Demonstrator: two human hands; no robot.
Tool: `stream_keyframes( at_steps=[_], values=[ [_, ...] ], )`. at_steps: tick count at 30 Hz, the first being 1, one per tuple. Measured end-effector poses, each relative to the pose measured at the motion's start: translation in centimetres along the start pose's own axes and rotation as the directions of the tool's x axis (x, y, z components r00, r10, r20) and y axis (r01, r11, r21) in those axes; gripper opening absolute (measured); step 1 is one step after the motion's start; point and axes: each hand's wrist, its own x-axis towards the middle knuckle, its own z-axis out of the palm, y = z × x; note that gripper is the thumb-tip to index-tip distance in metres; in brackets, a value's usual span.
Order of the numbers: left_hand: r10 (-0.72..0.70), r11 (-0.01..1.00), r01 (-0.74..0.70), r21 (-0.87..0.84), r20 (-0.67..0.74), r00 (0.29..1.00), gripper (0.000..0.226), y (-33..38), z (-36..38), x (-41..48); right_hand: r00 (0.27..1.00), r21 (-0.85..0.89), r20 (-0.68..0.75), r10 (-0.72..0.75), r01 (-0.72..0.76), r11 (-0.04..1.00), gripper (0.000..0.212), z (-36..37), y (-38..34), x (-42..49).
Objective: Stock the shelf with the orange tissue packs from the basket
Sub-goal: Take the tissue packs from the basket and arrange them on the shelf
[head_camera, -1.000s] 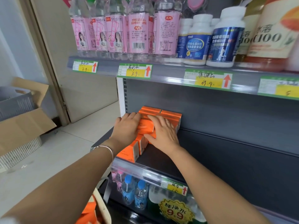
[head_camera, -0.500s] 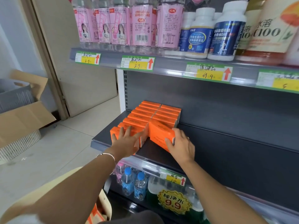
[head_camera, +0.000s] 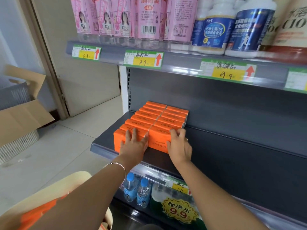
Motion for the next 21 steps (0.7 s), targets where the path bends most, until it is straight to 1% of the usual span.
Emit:
stream_keyframes(
  at_steps=[5, 7, 10, 12, 14, 16, 18, 21],
  values=[
    [0.024, 0.999, -0.022, -0.031, 0.046, 0.999, 0.059, -0.1, -1.3, -0.6, 0.999, -0.119, 0.002, -0.033, 0.033, 0.992, 0.05, 0.0, 0.0, -0.1],
    [0.044, 0.998, -0.045, -0.039, -0.012, 0.999, 0.059, -0.5, -1.8, -1.3, 0.998, -0.116, 0.009, -0.064, 0.065, 0.991, 0.05, -0.6, -0.2, -0.5],
    [0.087, 0.996, -0.083, 0.026, -0.192, 0.978, 0.056, -1.8, -2.5, -2.6, 0.976, -0.071, 0.009, -0.219, 0.219, 0.973, 0.046, -1.8, -1.7, -1.4],
    [0.102, 0.994, -0.088, 0.062, -0.273, 0.957, 0.048, -3.4, -2.8, -3.9, 0.932, -0.036, 0.045, -0.359, 0.36, 0.932, 0.042, -2.6, -3.5, -1.9],
    [0.086, 0.996, -0.072, 0.058, -0.298, 0.951, 0.04, -5.8, -3.0, -5.6, 0.869, -0.012, 0.075, -0.489, 0.491, 0.871, 0.038, -2.9, -5.6, -2.6],
    [0.047, 0.998, -0.034, 0.049, -0.298, 0.954, 0.034, -8.8, -2.7, -7.6, 0.795, 0.004, 0.066, -0.603, 0.604, 0.797, 0.033, -2.7, -8.2, -3.6],
    [-0.012, 0.999, 0.025, 0.043, -0.276, 0.961, 0.031, -12.2, -2.0, -10.1, 0.728, 0.02, 0.065, -0.683, 0.683, 0.73, 0.027, -1.8, -10.9, -4.8],
    [-0.136, 0.989, 0.144, 0.025, -0.215, 0.967, 0.03, -17.3, 0.2, -14.1, 0.624, 0.057, 0.147, -0.768, 0.77, 0.636, 0.023, 0.2, -15.1, -7.0]
  ],
)
